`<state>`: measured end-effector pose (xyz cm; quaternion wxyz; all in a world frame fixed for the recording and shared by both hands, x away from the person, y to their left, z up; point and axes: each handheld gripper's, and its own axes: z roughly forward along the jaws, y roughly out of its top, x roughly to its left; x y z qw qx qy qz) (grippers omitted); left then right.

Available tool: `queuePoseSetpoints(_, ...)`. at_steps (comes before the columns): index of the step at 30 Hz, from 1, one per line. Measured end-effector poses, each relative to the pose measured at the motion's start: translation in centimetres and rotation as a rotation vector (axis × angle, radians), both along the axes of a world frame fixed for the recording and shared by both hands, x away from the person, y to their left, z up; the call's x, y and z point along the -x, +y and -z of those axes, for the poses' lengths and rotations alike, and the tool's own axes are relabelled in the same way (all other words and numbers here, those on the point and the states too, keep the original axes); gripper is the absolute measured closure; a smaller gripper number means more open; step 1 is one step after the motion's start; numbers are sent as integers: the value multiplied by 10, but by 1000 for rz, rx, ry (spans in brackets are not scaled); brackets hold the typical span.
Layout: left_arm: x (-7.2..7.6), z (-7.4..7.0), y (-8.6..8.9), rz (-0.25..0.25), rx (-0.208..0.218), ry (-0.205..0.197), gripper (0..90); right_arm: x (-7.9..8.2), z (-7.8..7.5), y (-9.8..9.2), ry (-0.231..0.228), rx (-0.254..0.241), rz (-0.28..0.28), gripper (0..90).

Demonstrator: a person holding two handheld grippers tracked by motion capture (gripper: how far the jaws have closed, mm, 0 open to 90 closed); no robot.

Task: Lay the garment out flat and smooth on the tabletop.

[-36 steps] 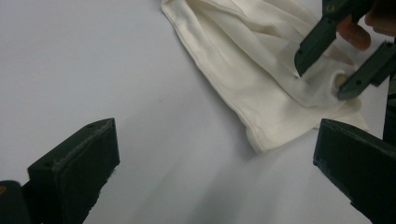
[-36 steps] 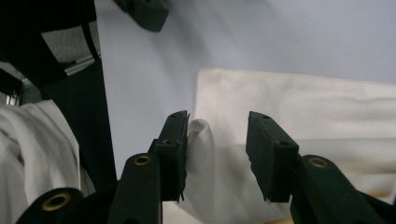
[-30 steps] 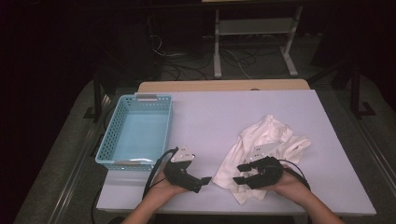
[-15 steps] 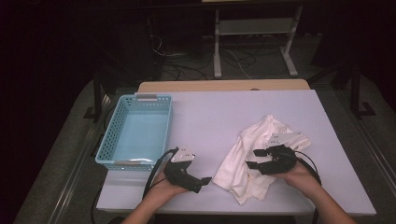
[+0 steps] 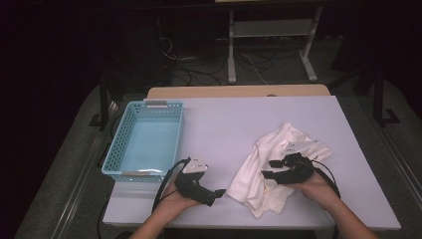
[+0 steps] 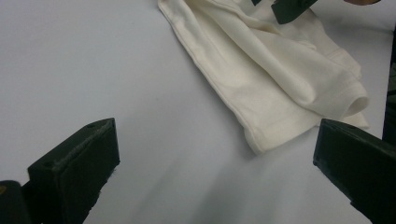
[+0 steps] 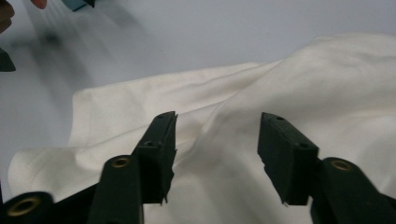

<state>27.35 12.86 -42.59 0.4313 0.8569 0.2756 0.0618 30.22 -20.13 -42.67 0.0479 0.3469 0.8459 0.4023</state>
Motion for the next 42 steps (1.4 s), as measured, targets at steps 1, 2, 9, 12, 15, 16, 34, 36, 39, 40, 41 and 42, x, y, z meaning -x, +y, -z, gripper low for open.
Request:
queuePoseSetpoints(1, 0, 0, 0, 1, 0, 0, 0, 0, 1, 2, 1, 2, 0, 499)
queuePoseSetpoints(2, 0, 0, 0, 1, 0, 0, 0, 0, 2, 3, 5, 6, -2, 526)
queuePoseSetpoints(9, 0, 0, 1, -4, 5, -1, 0, -1, 4, 10, 19, 46, -1, 821)
queuePoseSetpoints(12, 0, -1, 1, -5, 6, -1, 0, -2, 1, 8, 5, 39, 5, 859)
queuePoseSetpoints(15, 0, -1, 1, -3, 4, -3, 0, -1, -1, 8, -8, 36, 9, 864)
queuePoseSetpoints(16, 0, -1, 0, -2, 4, -3, 0, -1, -3, 8, -15, 33, 9, 864)
queuePoseSetpoints(34, 0, 0, 0, -1, 4, -5, 0, -26, -28, 29, -115, -25, 8, 864)
queuePoseSetpoints(36, 0, 0, 0, -2, 3, -5, 0, -28, -29, 32, -119, -28, 3, 864)
queuePoseSetpoints(39, 0, 0, 0, -3, 4, -3, 0, -31, -32, 35, -126, -35, -2, 864)
queuePoseSetpoints(40, 0, 0, 0, -2, 3, -3, 0, -33, -33, 37, -127, -36, -6, 864)
queuePoseSetpoints(41, 0, 0, 0, -2, 3, -3, 0, -34, -33, 39, -131, -39, -9, 864)
queuePoseSetpoints(42, 0, 0, 0, -1, 3, -2, 0, -35, -34, 41, -132, -46, -15, 864)
